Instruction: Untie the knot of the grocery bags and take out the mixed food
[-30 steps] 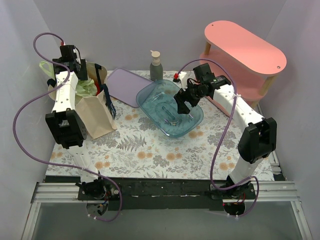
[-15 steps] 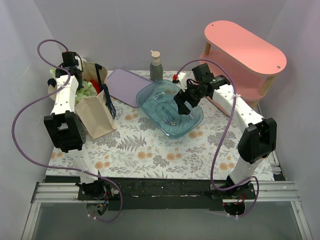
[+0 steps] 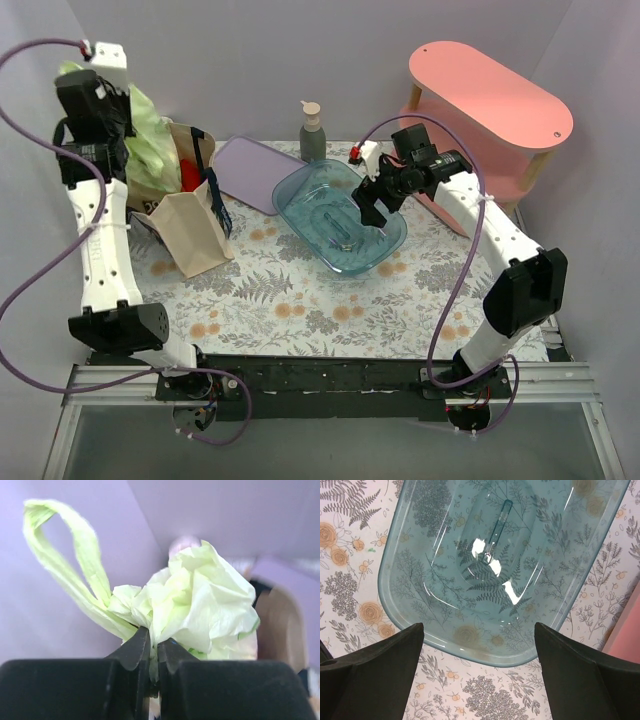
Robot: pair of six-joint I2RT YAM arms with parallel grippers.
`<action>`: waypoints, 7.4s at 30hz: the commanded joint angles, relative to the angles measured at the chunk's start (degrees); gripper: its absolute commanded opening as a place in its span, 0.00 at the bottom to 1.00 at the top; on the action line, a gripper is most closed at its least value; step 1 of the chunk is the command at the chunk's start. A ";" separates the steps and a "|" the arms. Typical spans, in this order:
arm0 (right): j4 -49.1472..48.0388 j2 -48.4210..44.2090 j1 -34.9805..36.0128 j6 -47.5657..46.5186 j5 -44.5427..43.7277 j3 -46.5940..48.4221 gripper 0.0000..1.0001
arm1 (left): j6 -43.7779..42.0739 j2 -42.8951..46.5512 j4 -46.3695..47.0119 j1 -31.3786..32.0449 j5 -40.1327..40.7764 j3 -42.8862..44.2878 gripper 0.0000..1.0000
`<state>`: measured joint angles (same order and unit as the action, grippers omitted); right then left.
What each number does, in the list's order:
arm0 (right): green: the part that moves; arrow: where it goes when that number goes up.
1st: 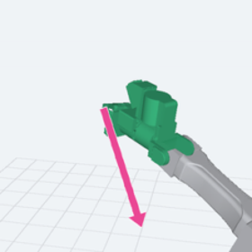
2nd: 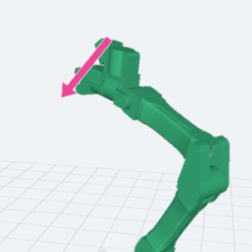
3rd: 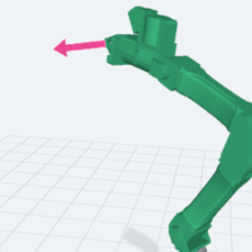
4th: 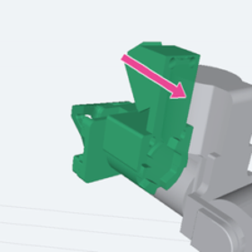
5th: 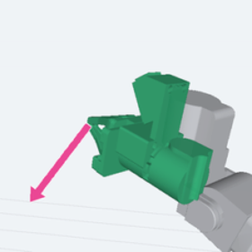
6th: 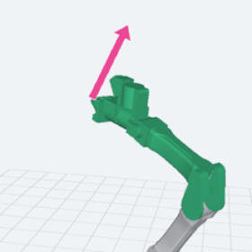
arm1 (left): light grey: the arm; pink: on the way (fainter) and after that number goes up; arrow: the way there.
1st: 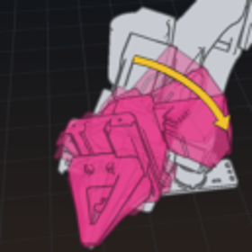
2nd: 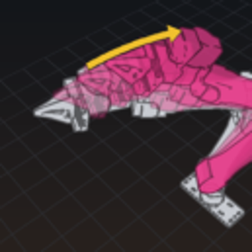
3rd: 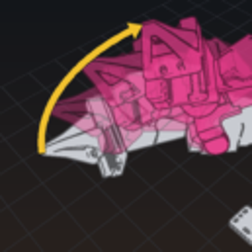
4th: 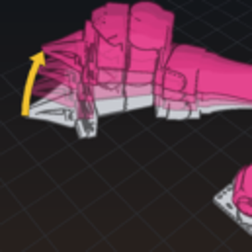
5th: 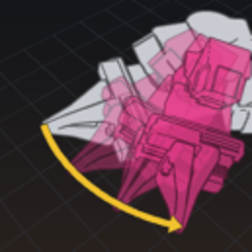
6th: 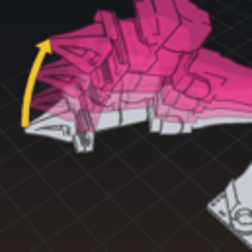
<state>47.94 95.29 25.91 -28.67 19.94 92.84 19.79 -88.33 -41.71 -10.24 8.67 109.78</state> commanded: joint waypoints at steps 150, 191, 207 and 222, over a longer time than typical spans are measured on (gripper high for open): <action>-6.28 4.82 18.29 13.28 14.87 2.36 0.89 | -6.52 31.11 -2.76 37.49 -42.07 -54.13 0.63; -3.64 -11.70 8.89 7.92 6.77 -2.22 0.90 | 7.36 17.60 3.91 35.37 -48.39 -40.61 0.78; -8.04 -7.30 16.01 5.99 -13.53 -6.88 0.40 | 7.89 6.42 7.17 37.31 -44.80 -41.49 0.16; -4.61 -8.71 15.05 13.28 3.96 21.15 0.01 | -1.33 32.42 5.93 30.37 -22.93 -29.72 0.00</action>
<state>44.62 88.55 41.10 -19.49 17.15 105.89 22.52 -64.07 -39.88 19.92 -24.62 74.85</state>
